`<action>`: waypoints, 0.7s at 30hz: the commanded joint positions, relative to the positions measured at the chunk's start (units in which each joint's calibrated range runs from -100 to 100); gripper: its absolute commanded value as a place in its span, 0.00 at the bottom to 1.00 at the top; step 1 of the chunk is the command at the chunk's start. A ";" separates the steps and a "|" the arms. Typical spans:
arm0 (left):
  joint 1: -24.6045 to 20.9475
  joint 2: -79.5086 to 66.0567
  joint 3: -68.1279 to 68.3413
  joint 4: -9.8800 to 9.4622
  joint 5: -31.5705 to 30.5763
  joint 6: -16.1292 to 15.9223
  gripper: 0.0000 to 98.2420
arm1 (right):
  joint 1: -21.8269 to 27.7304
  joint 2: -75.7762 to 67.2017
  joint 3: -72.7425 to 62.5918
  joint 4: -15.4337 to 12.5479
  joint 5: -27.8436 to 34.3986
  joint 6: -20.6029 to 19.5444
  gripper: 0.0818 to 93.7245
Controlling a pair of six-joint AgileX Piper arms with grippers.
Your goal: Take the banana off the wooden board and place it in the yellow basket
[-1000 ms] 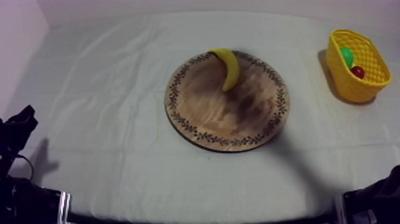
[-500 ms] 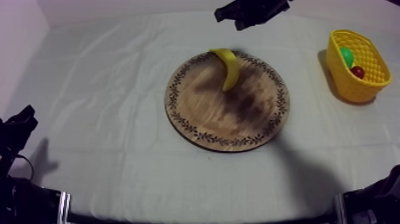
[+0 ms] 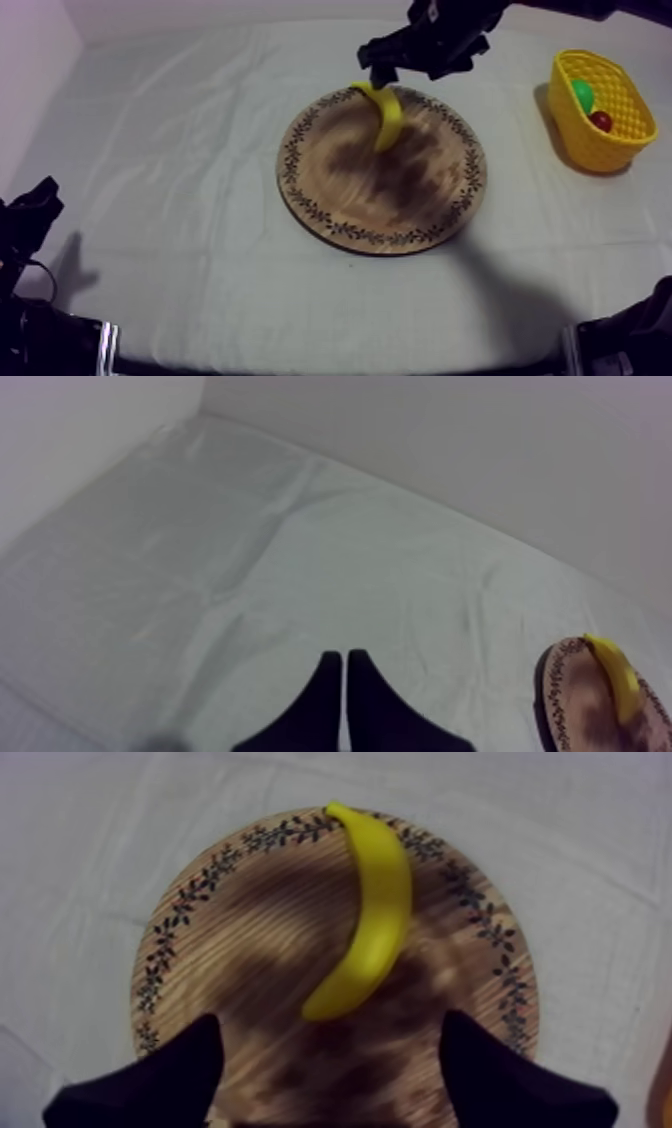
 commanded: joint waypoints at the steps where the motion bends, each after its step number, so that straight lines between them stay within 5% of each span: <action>1: 0.01 0.03 0.04 0.02 0.00 0.00 0.00 | 0.10 -0.11 0.38 -0.40 -0.64 1.74 0.88; 21: 0.01 0.03 0.04 0.02 0.00 0.00 0.00 | 1.43 12.97 -8.05 0.65 2.10 2.92 0.91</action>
